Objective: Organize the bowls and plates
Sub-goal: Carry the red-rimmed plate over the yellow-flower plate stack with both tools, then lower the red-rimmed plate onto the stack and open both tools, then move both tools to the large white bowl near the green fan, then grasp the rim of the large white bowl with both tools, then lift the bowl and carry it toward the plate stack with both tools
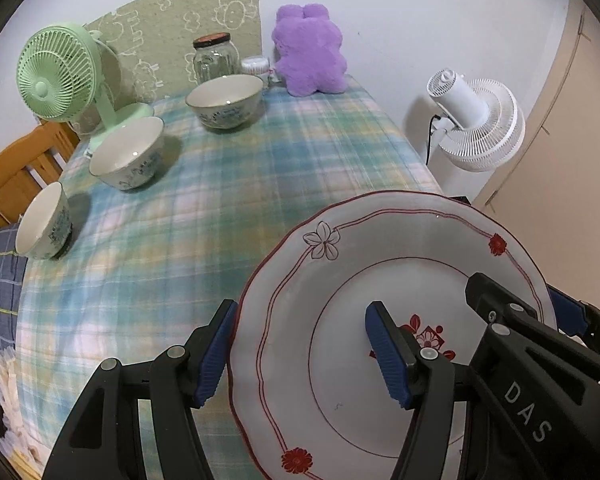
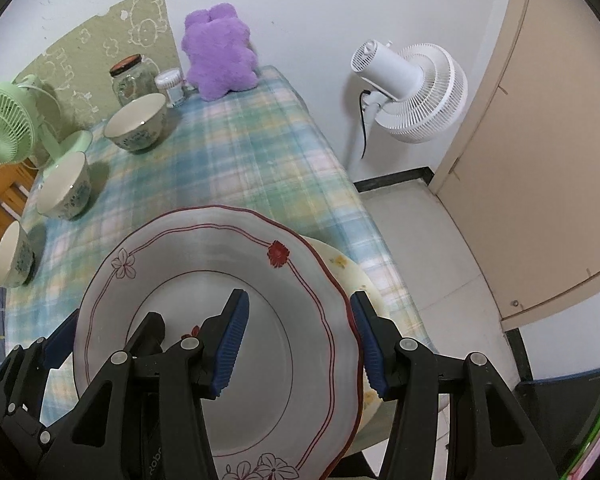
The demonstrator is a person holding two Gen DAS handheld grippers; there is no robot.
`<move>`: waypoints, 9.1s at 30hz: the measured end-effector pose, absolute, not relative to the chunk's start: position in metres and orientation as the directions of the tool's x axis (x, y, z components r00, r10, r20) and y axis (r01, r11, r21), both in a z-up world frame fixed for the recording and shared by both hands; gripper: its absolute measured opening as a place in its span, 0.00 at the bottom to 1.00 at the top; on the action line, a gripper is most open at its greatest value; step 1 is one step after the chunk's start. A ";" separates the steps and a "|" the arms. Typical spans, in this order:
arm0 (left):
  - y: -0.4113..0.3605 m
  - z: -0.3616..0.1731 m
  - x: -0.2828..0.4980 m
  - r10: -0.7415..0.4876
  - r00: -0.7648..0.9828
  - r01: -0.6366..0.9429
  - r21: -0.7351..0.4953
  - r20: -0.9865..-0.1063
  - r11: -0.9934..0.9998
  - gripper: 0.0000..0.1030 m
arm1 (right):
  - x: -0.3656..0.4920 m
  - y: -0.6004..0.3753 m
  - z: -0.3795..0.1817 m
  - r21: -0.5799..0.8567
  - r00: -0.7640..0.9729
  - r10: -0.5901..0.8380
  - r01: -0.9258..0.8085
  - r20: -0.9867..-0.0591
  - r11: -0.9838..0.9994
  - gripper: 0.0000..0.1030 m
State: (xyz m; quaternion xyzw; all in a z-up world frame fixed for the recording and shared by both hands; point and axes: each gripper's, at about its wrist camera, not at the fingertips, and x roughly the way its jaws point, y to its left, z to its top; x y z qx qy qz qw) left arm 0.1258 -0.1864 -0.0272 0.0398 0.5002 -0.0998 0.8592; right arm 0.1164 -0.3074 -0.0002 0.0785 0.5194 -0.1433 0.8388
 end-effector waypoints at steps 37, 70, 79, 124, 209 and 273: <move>-0.242 -0.083 0.123 0.051 0.398 0.073 0.087 -0.916 0.994 0.64 | 0.137 -0.365 -0.073 0.013 0.270 -0.032 0.162 -0.962 0.987 0.54; -0.229 -0.084 0.126 0.089 0.406 0.009 0.102 -0.909 0.995 0.63 | 0.132 -0.361 -0.066 0.008 0.287 -0.014 0.078 -0.958 0.997 0.30; -0.228 -0.087 0.129 0.121 0.415 -0.006 0.130 -0.902 0.992 0.65 | 0.144 -0.351 -0.068 -0.010 0.299 -0.024 0.048 -0.954 0.999 0.30; -0.098 -0.015 0.116 -0.072 0.544 0.059 -0.048 -0.836 0.997 0.90 | 0.128 -0.238 0.000 0.067 0.500 0.047 0.021 -0.865 0.998 0.78; 0.183 -0.081 0.285 0.034 0.478 -0.086 -0.008 -0.878 0.996 0.20 | 0.305 0.082 -0.067 0.067 0.456 0.081 -0.047 -0.886 0.997 0.17; -0.040 -0.081 0.139 0.064 0.383 -0.038 0.053 -0.921 0.998 0.55 | 0.147 -0.150 -0.065 0.115 0.341 0.131 -0.066 -0.931 0.991 0.29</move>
